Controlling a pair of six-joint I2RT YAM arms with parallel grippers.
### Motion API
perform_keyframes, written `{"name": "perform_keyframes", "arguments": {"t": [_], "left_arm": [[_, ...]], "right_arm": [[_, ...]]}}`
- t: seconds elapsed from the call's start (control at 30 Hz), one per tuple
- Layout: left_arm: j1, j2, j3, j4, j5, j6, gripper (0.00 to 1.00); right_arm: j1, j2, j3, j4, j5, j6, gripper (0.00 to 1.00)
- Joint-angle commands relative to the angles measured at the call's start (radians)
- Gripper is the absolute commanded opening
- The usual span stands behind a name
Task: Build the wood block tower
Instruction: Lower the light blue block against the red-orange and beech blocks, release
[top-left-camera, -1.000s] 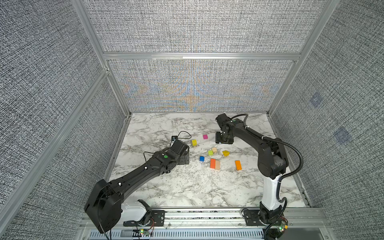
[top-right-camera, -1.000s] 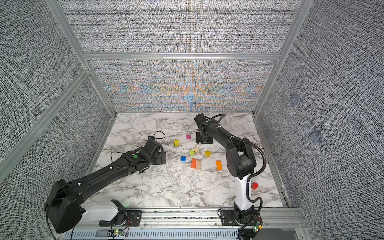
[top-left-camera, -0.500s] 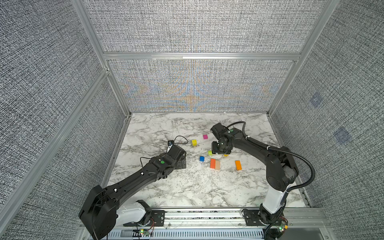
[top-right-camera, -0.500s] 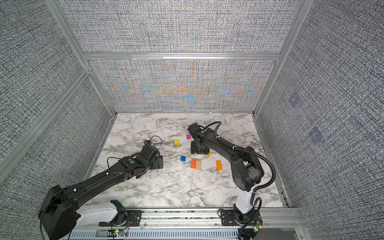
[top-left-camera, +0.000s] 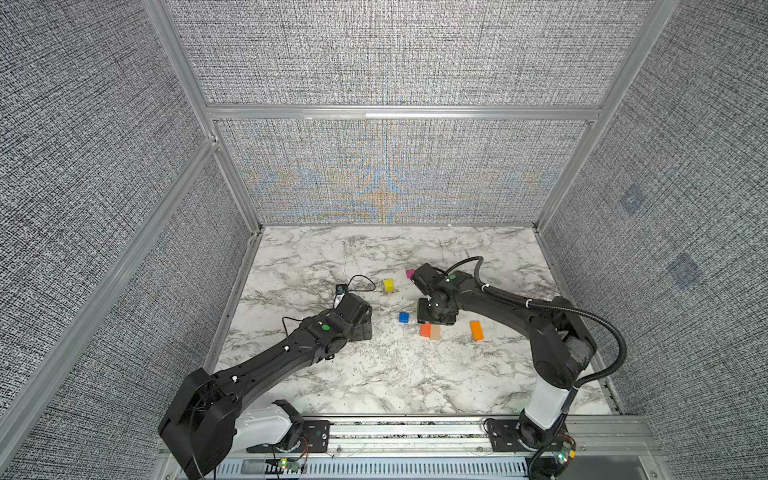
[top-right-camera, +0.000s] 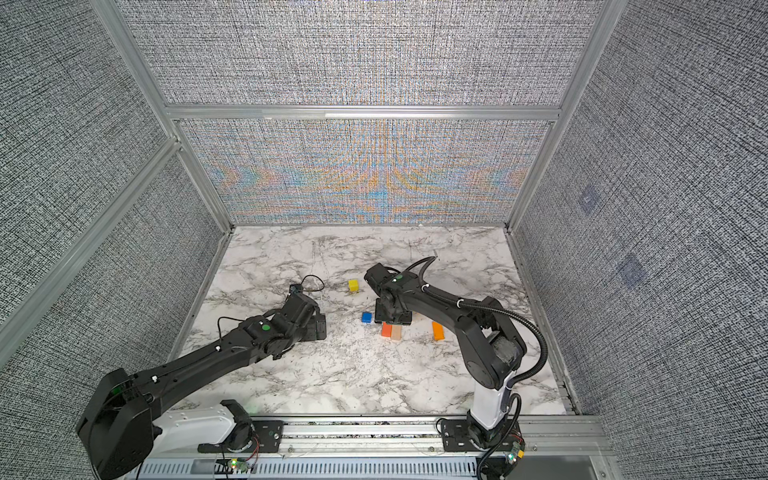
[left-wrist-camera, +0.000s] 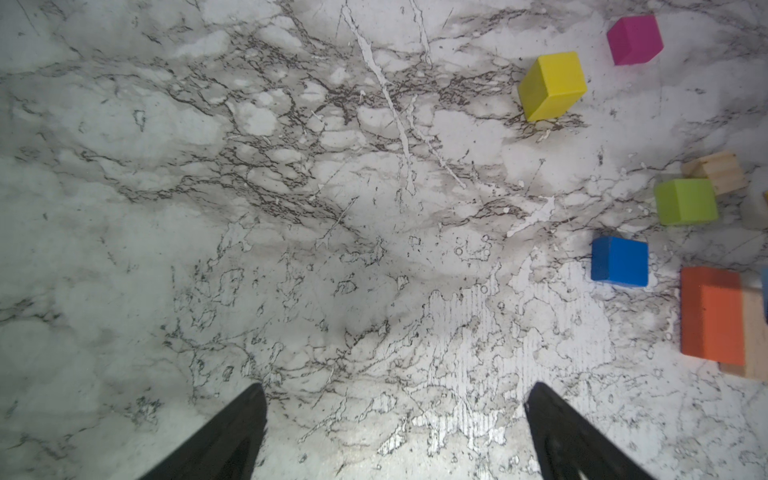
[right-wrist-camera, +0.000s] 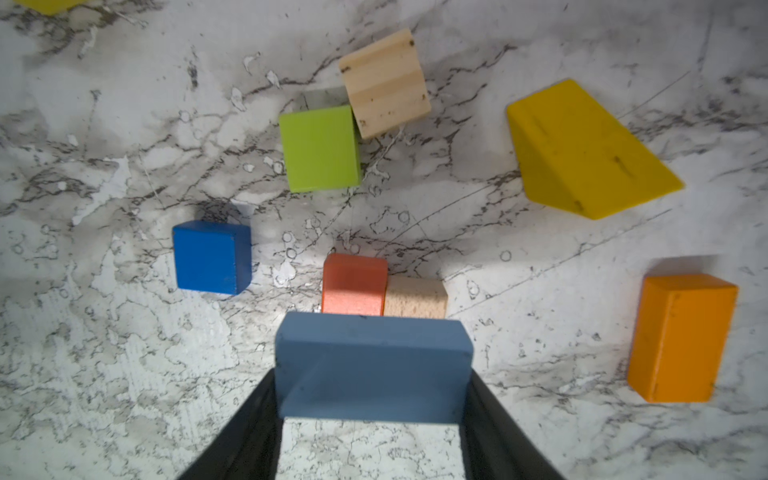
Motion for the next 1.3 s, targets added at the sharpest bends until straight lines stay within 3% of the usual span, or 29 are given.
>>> {"name": "perform_keyframes", "arguments": {"t": [0.0, 0.57, 1.27], "left_arm": [[0.001, 0.006, 0.002, 0.031, 0.003, 0.012, 0.98], [0.001, 0.037, 0.003, 0.047, 0.016, 0.008, 0.98], [0.001, 0.039, -0.008, 0.052, 0.02, 0.009, 0.98]], "right_arm": [[0.009, 0.001, -0.016, 0.01, 0.005, 0.041, 0.56], [0.015, 0.002, -0.091, 0.049, 0.011, 0.067, 0.56], [0.06, 0.029, -0.059, 0.024, 0.028, 0.072, 0.57]]}}
